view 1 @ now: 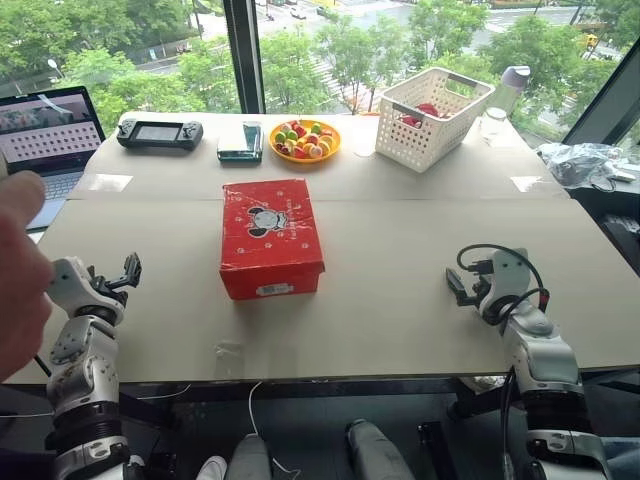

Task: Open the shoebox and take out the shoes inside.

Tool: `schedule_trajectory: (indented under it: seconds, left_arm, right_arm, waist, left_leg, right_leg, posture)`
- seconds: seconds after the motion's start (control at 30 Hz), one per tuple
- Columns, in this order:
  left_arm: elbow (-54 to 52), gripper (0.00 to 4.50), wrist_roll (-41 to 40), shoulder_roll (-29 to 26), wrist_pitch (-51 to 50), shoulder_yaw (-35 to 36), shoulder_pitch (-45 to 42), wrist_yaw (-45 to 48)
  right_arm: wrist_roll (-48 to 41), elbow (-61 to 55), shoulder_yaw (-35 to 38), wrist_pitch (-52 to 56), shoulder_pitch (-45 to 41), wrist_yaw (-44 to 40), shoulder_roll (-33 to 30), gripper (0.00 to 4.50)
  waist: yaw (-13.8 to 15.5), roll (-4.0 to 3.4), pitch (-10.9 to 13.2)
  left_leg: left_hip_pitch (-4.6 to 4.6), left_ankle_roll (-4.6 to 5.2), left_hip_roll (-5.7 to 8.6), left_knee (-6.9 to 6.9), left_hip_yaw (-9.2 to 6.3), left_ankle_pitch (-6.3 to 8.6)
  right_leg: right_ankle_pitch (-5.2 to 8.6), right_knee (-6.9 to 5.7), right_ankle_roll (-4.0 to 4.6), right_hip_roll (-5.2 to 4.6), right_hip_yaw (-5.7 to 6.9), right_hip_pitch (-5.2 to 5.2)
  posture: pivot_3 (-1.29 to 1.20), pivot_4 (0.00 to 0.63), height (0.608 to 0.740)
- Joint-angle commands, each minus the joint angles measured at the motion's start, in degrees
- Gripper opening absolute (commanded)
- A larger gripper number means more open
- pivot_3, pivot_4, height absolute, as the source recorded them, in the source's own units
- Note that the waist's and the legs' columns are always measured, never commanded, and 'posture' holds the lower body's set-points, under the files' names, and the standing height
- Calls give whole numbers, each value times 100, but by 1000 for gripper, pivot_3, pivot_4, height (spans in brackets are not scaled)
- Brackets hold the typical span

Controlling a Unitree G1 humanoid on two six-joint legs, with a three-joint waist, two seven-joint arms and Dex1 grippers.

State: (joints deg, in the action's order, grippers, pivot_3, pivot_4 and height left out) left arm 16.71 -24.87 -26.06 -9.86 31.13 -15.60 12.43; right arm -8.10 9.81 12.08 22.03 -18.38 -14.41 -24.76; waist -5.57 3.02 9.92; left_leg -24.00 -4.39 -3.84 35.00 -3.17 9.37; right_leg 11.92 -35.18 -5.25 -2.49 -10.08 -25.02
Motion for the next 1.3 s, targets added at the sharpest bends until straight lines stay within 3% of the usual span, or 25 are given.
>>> schedule_trajectory:
  seconds: [0.03, 0.2, 0.37, 0.53, 0.63, 0.67, 0.8, 0.9, 1.07, 1.13, 1.3]
  left_arm:
    - [92, 4467, 98, -69, 101, -86, -96, 62]
    - [421, 4467, 179, -407, 111, -527, -192, 1085]
    - [-168, 4467, -37, -1409, -180, -1108, 135, 3246]
    - [-337, 4467, 19, -2531, -262, -1407, 249, 4781]
    - [-345, 4467, -61, -2881, -413, -1434, 122, 5285]
    - [-282, 4500, -49, -2963, -402, -1448, 53, 5420]
    - [-44, 3491, 22, -2901, -342, -1469, -162, 5476]
    - [-8, 2277, 87, -2822, -324, -1522, -231, 5430]
    - [-92, 670, 96, -2717, -332, -1554, -211, 5383]
    - [-69, 19, 133, -2689, -292, -1569, -236, 5339]
    - [134, 19, 541, -2441, -148, -1875, -537, 4965]
  right_arm:
    - [-9, -49, 91, -108, -54, 10, -51, 4500]
    - [-7, -96, -47, -131, -199, -301, -213, 4500]
    - [-550, -905, -459, 621, -217, -1714, -758, 4500]
    - [-1132, -1965, -860, 1472, -116, -2894, -1478, 4500]
    - [-1552, -2604, -1047, 1680, -20, -3607, -1845, 4500]
    - [-1621, -2690, -1095, 1700, -65, -3706, -1872, 4081]
    - [-1456, -2479, -1342, 1536, -190, -3731, -1825, 2919]
    - [-1342, -2323, -1458, 1449, -239, -3681, -1767, 1812]
    - [-1068, -2005, -1585, 1271, -397, -3557, -1708, 167]
    - [-979, -1879, -1639, 1184, -475, -3557, -1657, 0]
    - [-614, -1187, -1988, 995, -1030, -3320, -1171, 0]
  waist:
    - [0, 0, 0]
    - [0, 0, 0]
    - [-30, -4, 2]
    - [-34, -7, 5]
    - [-45, -5, 7]
    - [-56, -4, 7]
    - [-72, -6, 8]
    - [-70, -5, 8]
    - [-45, -6, 8]
    - [-42, -6, 8]
    - [-24, -6, 8]
  left_leg:
    - [0, 0, 0, 0, 0, 0]
    - [3, 0, 1, 1, 0, 0]
    - [2, -1, -2, -4, 1, -1]
    - [5, 0, -3, -14, 2, 0]
    - [8, 1, -6, -16, 1, 1]
    - [8, 1, -8, -21, 0, 1]
    - [22, 5, -12, -16, 0, 4]
    - [20, 5, -11, -3, 2, 4]
    - [18, 5, -11, -2, 1, 4]
    - [19, 5, -11, -1, 1, 4]
    - [19, 5, -11, -2, 0, 4]
  right_leg:
    - [0, 0, 0, 0, 0, 0]
    - [4, -2, 7, 0, 0, 2]
    - [9, -8, 16, 1, 0, -5]
    - [47, -27, 50, 1, 0, -15]
    - [74, -72, 55, 5, 1, -32]
    - [84, -84, 66, 7, 1, -39]
    - [99, -103, 79, 12, 6, -34]
    - [97, -96, 76, 11, 5, -26]
    - [96, -100, 74, 10, 6, -28]
    - [95, -101, 74, 10, 6, -28]
    - [94, -101, 72, 11, 6, -27]
  posture:
    - [0, 150, 725]
    - [0, 150, 725]
    - [0, 150, 725]
    - [0, 150, 725]
    - [0, 150, 725]
    - [0, 150, 725]
    - [0, 150, 725]
    - [0, 150, 725]
    - [0, 150, 725]
    - [0, 150, 725]
    - [0, 150, 725]
